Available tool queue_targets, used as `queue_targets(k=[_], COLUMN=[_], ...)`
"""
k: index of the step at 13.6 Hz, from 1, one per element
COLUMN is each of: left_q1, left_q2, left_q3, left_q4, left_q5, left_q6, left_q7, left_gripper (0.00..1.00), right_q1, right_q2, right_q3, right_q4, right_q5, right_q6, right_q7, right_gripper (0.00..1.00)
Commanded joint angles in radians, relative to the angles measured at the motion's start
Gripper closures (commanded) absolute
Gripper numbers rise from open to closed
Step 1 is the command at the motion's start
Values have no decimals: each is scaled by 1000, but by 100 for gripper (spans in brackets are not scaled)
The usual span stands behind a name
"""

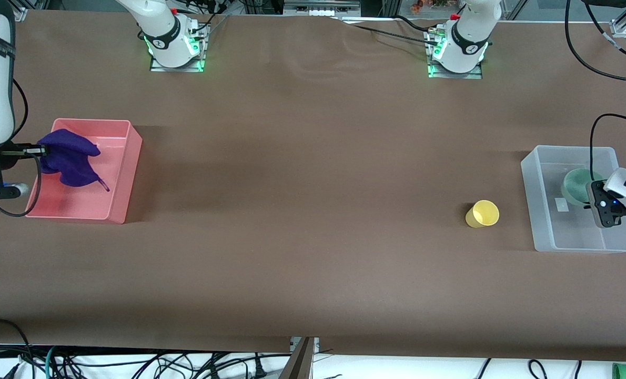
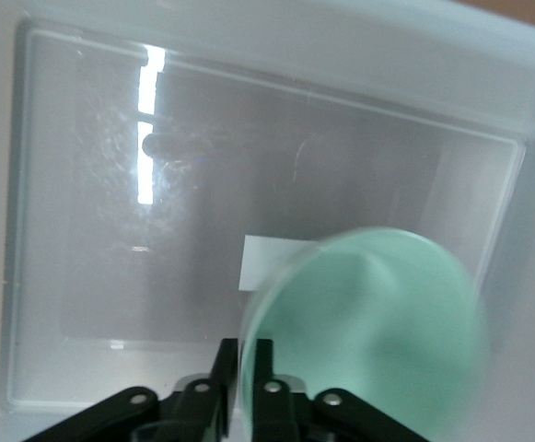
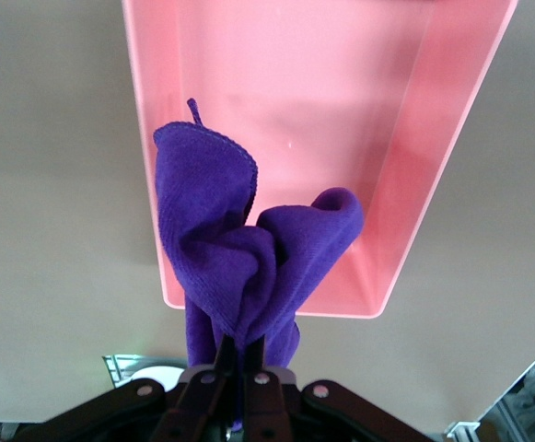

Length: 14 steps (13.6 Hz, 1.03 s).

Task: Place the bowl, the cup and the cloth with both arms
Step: 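Drop the cloth into the pink bin while the left gripper places the bowl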

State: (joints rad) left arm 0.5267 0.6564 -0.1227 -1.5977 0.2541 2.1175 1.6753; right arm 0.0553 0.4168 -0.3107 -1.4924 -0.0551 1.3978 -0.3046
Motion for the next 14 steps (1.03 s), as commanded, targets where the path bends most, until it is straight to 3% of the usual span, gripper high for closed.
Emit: queue_targets(k=[1, 2, 6, 7, 10, 12, 14], left_q1=[4, 1, -39, -39, -50, -77, -79], left_q2=[-38, -70, -152, -150, -140, -112, -74], left_q3=[-47, -69, -148, -184, -268, -272, -272], left_q4=[36, 45, 51, 51, 47, 45, 48], left_q5=[-47, -82, -121, -121, -171, -203, -260], left_q6=[-63, -129, -272, -274, -286, -312, -303], left_q7=[49, 32, -317, -413, -755, -889, -936], left_gripper=[0, 0, 0, 0, 0, 0, 0], right_q1=[9, 9, 11, 11, 11, 11, 11], right_q2=[-6, -6, -24, -54, -131, -162, -193], right_q3=[-33, -36, -19, 13, 186, 267, 304], right_q4=[-60, -63, 10, 36, 73, 96, 98], right_q5=[1, 3, 69, 99, 72, 63, 66], right_q6=[6, 6, -9, -8, 3, -6, 1], right_q7=[4, 4, 7, 10, 30, 151, 170], right_gripper=[38, 0, 0, 0, 0, 0, 0])
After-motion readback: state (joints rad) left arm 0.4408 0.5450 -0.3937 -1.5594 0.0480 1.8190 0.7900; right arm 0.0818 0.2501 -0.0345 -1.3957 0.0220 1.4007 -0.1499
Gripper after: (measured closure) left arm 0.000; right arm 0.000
